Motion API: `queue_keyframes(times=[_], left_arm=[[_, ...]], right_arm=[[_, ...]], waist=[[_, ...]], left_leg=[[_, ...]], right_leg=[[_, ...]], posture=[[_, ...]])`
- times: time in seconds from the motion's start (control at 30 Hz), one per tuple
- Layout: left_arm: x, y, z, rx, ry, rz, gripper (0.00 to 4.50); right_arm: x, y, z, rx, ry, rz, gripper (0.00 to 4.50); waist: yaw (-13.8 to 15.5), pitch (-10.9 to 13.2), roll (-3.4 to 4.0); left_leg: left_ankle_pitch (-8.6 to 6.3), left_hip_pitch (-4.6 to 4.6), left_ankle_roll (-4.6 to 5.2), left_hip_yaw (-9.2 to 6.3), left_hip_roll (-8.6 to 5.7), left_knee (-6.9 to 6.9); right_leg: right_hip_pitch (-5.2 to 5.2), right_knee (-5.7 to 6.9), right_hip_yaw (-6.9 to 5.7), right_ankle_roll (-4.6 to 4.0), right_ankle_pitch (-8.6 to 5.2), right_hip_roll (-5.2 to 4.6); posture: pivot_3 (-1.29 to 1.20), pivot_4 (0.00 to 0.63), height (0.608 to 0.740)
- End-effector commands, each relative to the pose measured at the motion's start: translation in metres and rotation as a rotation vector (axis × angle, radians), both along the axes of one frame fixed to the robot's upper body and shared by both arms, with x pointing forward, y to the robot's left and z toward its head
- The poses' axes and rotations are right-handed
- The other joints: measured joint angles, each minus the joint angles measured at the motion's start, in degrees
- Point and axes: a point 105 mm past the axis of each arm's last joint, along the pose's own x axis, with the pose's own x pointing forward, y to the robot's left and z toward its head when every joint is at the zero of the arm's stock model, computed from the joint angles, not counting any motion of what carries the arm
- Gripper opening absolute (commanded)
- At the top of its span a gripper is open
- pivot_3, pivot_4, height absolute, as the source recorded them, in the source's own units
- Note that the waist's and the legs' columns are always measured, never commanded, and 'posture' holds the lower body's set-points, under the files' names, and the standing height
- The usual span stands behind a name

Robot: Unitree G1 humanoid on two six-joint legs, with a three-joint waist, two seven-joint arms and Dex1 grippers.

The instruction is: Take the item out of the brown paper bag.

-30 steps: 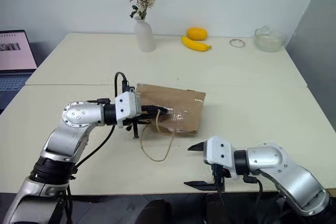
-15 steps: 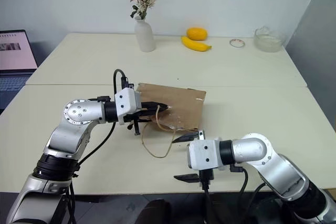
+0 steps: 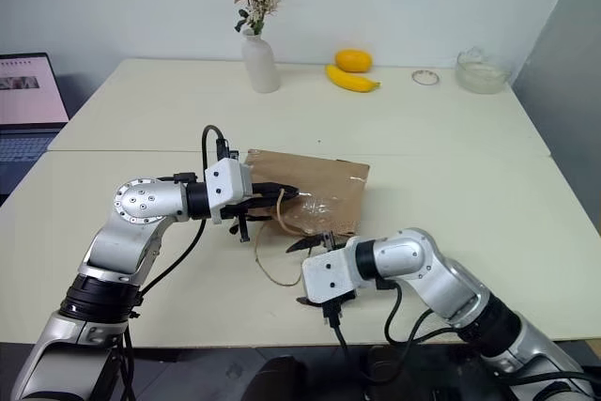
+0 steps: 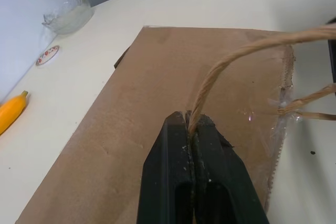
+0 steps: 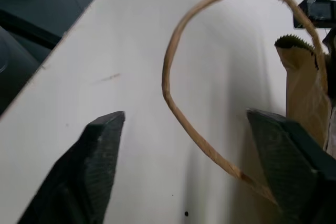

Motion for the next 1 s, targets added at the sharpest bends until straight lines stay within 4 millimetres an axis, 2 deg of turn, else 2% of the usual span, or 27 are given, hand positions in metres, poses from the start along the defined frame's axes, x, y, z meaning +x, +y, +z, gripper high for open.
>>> queue_keyframes(times=[0.03,0.13,0.27,0.47,0.73,1.0], left_arm=[[0.006,-0.003,0.021,-0.05,-0.063,0.027,0.0],[0.011,-0.003,0.027,-0.081,-0.056,0.054,0.0],[0.02,-0.003,0.042,-0.135,-0.047,0.106,0.0],[0.031,-0.003,0.062,-0.202,-0.044,0.167,0.0],[0.034,-0.002,0.066,-0.224,-0.044,0.192,0.0],[0.049,-0.003,0.108,-0.399,0.004,0.285,0.0]], right_arm=[[0.001,0.003,-0.001,0.024,-0.034,-0.023,2.49],[0.001,0.002,-0.007,0.033,0.001,-0.066,1.43],[0.007,-0.01,-0.024,-0.034,-0.024,-0.122,0.03],[0.013,-0.018,-0.035,-0.063,-0.032,-0.171,0.03],[0.015,-0.018,-0.035,-0.046,-0.049,-0.19,0.03],[0.011,-0.03,-0.047,-0.139,-0.018,-0.192,0.03]], waist=[[0.0,0.0,0.0],[0.0,0.0,0.0],[0.0,0.0,0.0],[0.1,0.0,-0.01],[0.0,0.0,-0.01],[0.1,0.0,-0.01]], left_leg=[[0.0,0.0,0.0,0.0,0.0,0.01],[0.0,-0.05,0.0,0.0,0.0,0.04],[0.0,-0.05,0.0,-0.02,-0.01,0.13],[0.0,-0.08,0.0,0.0,-0.04,0.14],[0.0,-0.08,0.0,-0.02,-0.03,0.14],[0.0,-0.21,0.0,-0.05,-0.05,0.37]], right_leg=[[0.0,0.01,0.0,0.0,0.0,0.0],[0.0,0.01,-0.04,0.0,0.0,0.0],[-0.01,0.06,-0.01,0.0,0.0,0.0],[-0.01,0.08,-0.04,0.0,0.0,0.0],[-0.01,0.07,-0.01,0.0,0.0,-0.01],[0.0,0.09,-0.07,0.01,0.01,-0.01]], posture=[[0.0,0.15,0.74],[0.0,0.15,0.74],[0.0,0.15,0.74],[0.0,0.15,0.74],[0.0,0.15,0.74],[0.0,0.15,0.74]])
